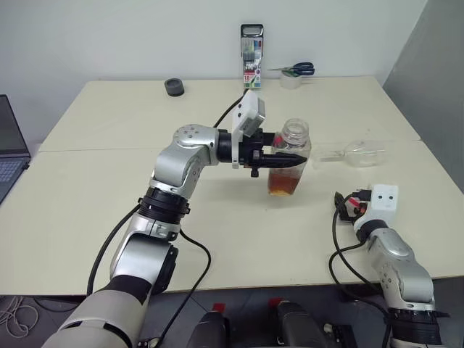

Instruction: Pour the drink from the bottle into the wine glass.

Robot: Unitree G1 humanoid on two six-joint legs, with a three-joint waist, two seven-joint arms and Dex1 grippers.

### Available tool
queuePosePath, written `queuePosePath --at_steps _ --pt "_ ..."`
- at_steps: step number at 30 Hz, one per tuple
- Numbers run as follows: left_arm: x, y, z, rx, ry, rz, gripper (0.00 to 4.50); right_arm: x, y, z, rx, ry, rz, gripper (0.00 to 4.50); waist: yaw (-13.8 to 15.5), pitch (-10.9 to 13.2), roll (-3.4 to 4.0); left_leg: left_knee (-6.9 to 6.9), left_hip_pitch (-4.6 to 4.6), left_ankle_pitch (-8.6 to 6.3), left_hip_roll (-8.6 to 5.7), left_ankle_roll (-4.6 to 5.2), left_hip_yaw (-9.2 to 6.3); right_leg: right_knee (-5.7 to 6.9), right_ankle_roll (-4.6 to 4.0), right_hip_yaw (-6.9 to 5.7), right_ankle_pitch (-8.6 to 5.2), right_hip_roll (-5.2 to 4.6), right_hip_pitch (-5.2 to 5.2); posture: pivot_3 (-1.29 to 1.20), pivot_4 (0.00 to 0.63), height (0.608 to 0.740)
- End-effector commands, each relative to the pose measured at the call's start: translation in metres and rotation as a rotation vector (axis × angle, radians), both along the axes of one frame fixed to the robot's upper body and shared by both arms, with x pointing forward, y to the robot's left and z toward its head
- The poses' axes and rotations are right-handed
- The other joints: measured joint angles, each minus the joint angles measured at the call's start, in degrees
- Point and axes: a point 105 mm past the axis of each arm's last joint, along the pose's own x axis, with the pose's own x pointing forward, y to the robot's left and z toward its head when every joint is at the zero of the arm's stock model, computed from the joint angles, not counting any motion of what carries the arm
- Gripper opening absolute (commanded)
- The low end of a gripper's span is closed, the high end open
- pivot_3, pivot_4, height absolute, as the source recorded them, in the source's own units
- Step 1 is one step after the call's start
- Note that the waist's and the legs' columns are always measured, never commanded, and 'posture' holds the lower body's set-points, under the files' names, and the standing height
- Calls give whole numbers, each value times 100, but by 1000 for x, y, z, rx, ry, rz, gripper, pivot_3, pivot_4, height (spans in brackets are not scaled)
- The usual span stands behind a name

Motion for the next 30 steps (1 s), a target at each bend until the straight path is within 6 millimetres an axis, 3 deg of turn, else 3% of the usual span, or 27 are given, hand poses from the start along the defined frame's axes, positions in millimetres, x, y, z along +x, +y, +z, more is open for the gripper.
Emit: queuePosePath --at_steps 1,3,5,10,13,17,20,23,30 --pt "-1 3 16 -37 -73 22 1835 -2 12 47 -132 -123 135 4466 0 0 0 0 0 -4 -1 7 1 0 1 1 0 0 0 0 150 740" --pt "3 5 18 -48 -76 49 1835 -3 18 59 -149 -144 189 4466 0 0 0 1 0 -4 -1 8 -1 -2 2 -1 0 0 1 0 150 740" --pt "17 11 24 -86 -85 147 1835 -6 35 88 -116 -196 328 4466 -11 0 0 1 1 -4 2 8 -2 -1 1 -2 0 2 1 0 150 740" --pt "46 26 34 -150 -144 410 1835 -34 79 135 -40 -199 731 4466 5 2 -1 1 1 -5 4 8 -10 -3 2 -8 1 2 3 0 150 740" --pt "70 48 46 -218 -182 666 1835 -56 102 154 11 -157 956 4466 25 3 -4 4 -6 -5 1 10 -24 -8 2 -10 2 -4 3 0 150 740" --pt "98 100 46 -299 -181 1051 1835 -58 122 172 28 -175 1065 4466 15 4 -5 5 -2 -7 1 13 -32 -5 6 -1 5 -14 1 0 150 740" --pt "105 135 36 -328 -168 1267 1835 -52 129 177 34 -189 1075 4466 16 3 -7 5 -4 -8 3 13 -39 -6 6 -5 5 -17 -1 0 150 740" --pt "103 162 12 -311 -131 1405 1835 -46 133 180 26 -217 1070 4466 27 1 -8 4 -5 -6 -1 10 -36 -8 6 -2 5 -25 -3 0 150 740" --pt "96 187 -36 -330 11 1485 1835 -41 143 185 33 -282 1074 4466 56 0 -22 8 -20 5 -4 -9 -42 -7 7 -6 6 -35 -16 0 150 740"
